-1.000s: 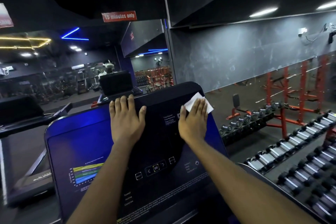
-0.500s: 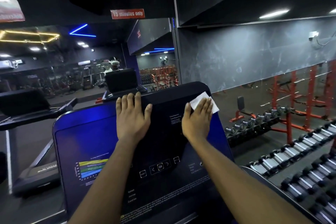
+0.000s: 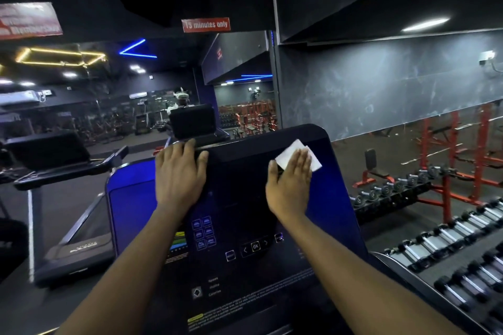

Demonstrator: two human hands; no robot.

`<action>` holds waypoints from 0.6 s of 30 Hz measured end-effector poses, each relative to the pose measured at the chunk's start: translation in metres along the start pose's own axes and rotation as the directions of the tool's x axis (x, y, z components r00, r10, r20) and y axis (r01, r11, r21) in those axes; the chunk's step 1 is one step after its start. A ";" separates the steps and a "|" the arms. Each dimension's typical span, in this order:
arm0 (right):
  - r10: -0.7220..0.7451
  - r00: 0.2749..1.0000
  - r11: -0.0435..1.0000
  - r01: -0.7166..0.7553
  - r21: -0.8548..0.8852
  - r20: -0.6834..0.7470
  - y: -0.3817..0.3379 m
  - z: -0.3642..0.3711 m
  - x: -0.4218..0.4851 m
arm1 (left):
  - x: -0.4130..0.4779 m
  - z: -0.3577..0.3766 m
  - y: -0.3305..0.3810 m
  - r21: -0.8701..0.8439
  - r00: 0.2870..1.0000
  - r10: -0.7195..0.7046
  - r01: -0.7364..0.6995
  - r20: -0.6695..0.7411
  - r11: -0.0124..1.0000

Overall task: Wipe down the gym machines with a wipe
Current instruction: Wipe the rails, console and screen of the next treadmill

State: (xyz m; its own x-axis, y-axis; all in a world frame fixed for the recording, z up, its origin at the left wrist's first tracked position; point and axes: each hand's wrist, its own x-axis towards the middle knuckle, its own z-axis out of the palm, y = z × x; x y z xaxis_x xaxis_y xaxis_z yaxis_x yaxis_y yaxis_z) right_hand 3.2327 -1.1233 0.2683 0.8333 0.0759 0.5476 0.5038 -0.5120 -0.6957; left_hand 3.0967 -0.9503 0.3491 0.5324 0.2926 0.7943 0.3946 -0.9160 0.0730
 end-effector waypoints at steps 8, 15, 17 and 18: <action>-0.480 0.869 0.867 0.491 -0.085 0.125 -0.005 0.033 -0.110 | -0.010 -0.005 -0.033 0.037 0.994 0.057 -0.060 0.095 0.997; -0.031 0.996 0.999 0.027 -0.047 -0.086 -0.042 0.041 -0.051 | -0.002 -0.023 -0.058 -0.102 0.965 0.157 -0.138 0.208 0.985; -0.144 0.988 0.989 0.141 -0.044 -0.064 -0.053 0.044 -0.056 | -0.002 -0.029 -0.068 -0.109 0.986 0.105 -0.092 0.128 0.990; -0.263 0.965 0.964 0.261 -0.056 -0.026 -0.055 0.045 -0.068 | -0.003 -0.032 -0.075 -0.078 0.996 0.053 -0.046 0.077 0.996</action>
State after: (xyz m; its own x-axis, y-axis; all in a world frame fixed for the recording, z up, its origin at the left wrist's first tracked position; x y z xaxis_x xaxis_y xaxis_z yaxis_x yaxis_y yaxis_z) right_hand 3.1589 -1.0612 0.2485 0.6655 0.1854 0.7230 0.6904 -0.5212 -0.5018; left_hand 3.0414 -0.8910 0.3604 0.6083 0.2644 0.7483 0.3097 -0.9472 0.0829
